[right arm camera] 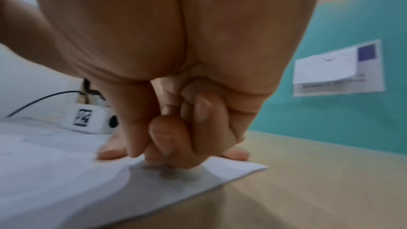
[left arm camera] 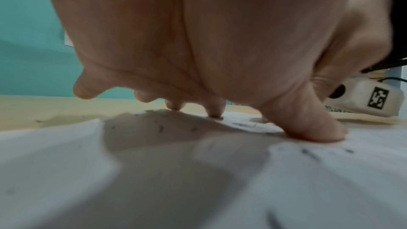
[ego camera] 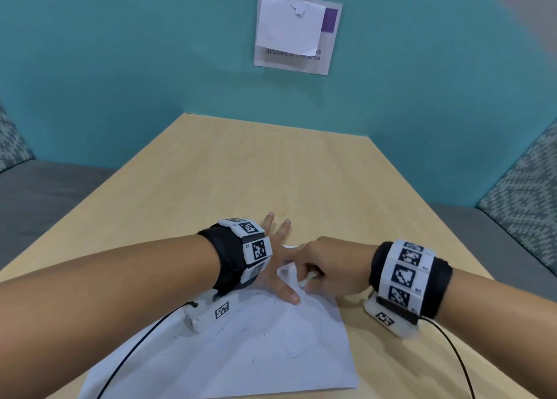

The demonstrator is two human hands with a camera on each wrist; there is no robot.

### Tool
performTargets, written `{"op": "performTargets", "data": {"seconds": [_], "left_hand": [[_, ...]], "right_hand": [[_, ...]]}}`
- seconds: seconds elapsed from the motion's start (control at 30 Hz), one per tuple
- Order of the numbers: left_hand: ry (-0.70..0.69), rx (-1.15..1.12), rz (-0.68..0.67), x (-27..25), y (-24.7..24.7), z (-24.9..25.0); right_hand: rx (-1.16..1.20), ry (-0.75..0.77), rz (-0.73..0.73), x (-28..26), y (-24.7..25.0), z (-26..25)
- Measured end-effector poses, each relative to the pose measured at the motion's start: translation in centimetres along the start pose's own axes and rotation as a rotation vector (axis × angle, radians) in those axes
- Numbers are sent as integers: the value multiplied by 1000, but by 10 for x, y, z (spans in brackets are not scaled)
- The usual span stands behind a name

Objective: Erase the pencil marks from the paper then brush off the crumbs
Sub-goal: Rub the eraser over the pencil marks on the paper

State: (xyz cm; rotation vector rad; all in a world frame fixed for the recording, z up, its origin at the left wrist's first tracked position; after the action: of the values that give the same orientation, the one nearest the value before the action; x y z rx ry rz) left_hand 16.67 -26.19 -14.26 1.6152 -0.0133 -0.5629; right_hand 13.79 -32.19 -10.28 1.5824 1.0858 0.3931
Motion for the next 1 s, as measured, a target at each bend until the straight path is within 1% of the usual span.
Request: {"op": "performTargets", "data": {"seconds": [0.1, 0.13, 0.27, 0.3, 0.4, 0.5, 0.53, 0.63, 0.7, 0.77, 0.9, 0.93, 1.0], "left_hand": [[23, 41, -5, 1, -1, 0], [28, 41, -2, 1, -1, -1], [3, 8, 25, -1, 1, 0], [0, 12, 22, 0, 1, 0], [26, 55, 9, 0, -1, -1], [30, 120, 37, -10, 6, 3], [20, 141, 25, -16, 7, 5], [16, 155, -72, -32, -2, -3], [11, 115, -77, -34, -9, -11], [1, 73, -66, -32, -15, -17], [-22, 27, -42, -31, -18, -16], [-20, 14, -34, -31, -18, -17], [-17, -7, -40, -30, -19, -17]], "right_hand": [[-19, -137, 78, -9, 23, 28], [-24, -131, 80, -9, 23, 26], [9, 2, -7, -3, -4, -13], [0, -2, -4, -2, -3, -12], [-26, -94, 38, -6, 15, 9], [-46, -98, 45, -5, 13, 9], [-50, -101, 49, -5, 12, 9], [-52, -133, 52, -8, 11, 15], [-55, -160, 51, -10, 13, 16], [-50, -133, 46, -8, 11, 5], [6, 55, 6, 2, -13, -45], [-2, 64, -3, 3, -14, -48], [-58, -3, 10, 6, -1, -30]]}}
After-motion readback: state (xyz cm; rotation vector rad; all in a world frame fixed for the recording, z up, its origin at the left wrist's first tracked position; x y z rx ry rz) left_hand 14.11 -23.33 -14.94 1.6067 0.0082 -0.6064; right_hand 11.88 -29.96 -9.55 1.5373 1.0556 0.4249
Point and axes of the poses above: each hand's wrist, its own x-axis towards the middle knuckle, its own y-axis out of the back of the hand, z = x × y, the point moved 10 cm from there along x, towards the middle knuckle, and after that the axes turned 14 degrees about y, right-handed, at the moved point
